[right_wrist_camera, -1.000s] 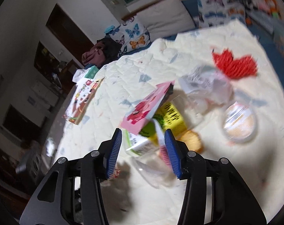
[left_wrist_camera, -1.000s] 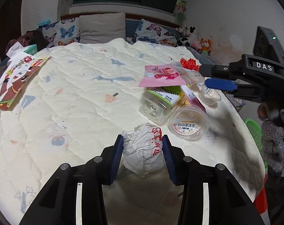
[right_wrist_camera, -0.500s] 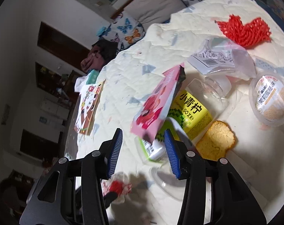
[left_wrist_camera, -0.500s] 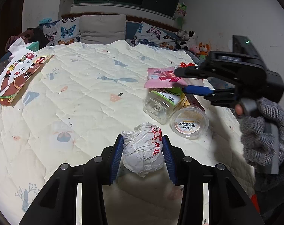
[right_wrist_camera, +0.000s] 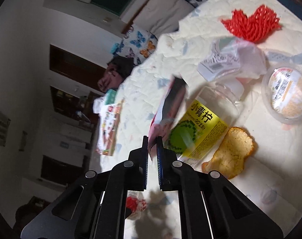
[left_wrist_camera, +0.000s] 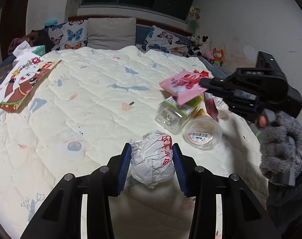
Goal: Collect trash
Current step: 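Grasp the pink snack packet with the right tool while the left holds the paper ball, then carry the packet and paper ball over the green basket and open both tools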
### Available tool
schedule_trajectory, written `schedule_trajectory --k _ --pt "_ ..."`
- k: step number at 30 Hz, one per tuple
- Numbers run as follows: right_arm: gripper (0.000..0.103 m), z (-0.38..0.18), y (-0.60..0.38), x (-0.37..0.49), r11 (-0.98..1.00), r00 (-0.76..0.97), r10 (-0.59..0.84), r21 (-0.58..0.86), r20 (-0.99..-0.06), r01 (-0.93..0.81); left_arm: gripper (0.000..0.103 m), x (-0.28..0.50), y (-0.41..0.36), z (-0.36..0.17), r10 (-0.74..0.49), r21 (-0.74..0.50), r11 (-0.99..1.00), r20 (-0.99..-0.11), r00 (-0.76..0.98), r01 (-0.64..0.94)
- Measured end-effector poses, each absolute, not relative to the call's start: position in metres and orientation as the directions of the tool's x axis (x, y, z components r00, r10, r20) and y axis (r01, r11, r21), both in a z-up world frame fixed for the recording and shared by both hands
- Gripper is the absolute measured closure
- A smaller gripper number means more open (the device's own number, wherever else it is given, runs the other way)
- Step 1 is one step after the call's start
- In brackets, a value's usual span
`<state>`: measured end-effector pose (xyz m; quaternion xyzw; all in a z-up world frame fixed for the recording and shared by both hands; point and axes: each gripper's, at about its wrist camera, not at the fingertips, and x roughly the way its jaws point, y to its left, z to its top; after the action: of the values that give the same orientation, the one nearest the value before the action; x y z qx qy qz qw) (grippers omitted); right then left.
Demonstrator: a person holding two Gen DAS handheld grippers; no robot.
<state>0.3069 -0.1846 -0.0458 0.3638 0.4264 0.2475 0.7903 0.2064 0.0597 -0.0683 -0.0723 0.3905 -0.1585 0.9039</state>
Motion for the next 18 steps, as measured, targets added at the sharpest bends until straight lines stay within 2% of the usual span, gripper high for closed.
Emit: schedule_trajectory --k 8,18 --pt "0.096 -0.011 -0.22 0.264 0.574 0.565 0.717 0.805 -0.407 -0.149 0.062 0.196 0.04 -0.044 -0.384 -0.255 0.923 -0.649 0.657 0.288" --pt "0.095 -0.005 -0.3 0.174 0.637 0.66 0.617 0.765 -0.43 -0.097 0.062 0.181 -0.015 -0.022 -0.483 -0.268 0.871 -0.619 0.619 0.411"
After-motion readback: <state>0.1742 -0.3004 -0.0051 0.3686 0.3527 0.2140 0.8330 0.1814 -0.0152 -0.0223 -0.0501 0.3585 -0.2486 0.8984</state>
